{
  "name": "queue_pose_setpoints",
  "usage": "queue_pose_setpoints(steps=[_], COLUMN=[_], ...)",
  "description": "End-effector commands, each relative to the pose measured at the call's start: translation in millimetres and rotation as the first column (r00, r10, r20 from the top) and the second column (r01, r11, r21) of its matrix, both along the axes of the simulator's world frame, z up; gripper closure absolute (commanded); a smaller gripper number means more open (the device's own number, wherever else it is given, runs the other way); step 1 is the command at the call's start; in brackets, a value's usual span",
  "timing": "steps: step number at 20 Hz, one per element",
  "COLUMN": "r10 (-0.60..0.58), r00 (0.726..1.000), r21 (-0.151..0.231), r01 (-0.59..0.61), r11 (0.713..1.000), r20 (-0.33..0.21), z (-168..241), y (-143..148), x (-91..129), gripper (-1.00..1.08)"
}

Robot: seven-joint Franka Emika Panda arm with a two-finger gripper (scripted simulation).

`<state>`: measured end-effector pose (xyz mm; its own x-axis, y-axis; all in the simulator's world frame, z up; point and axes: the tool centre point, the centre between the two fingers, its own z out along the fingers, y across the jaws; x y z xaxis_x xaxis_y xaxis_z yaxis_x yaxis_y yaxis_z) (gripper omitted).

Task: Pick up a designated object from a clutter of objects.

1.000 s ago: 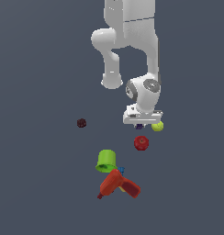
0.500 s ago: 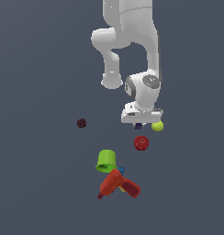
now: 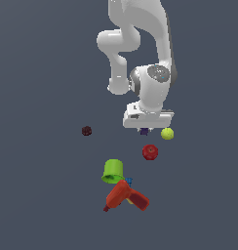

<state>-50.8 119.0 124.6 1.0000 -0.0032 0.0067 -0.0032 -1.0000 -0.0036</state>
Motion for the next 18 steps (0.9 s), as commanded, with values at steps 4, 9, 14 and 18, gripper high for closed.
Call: queue_pose_setpoints(steps=[4,9,14,18], r10=[0.001,0.001,0.001,0.001], r00=[1.000,1.000,1.000,1.000], r21=[0.002,0.002,0.000,-0.001], r01=[-0.001,-0.001,-0.001,-0.001], r11=[1.000,1.000,1.000,1.000], r20=[-0.002,-0.003,-0.004,-0.005], z=[50,94,139,170], y=[-21,-41,-61,-75], x=[23,46,69,86], gripper=[1.08,1.08,1.08,1.08])
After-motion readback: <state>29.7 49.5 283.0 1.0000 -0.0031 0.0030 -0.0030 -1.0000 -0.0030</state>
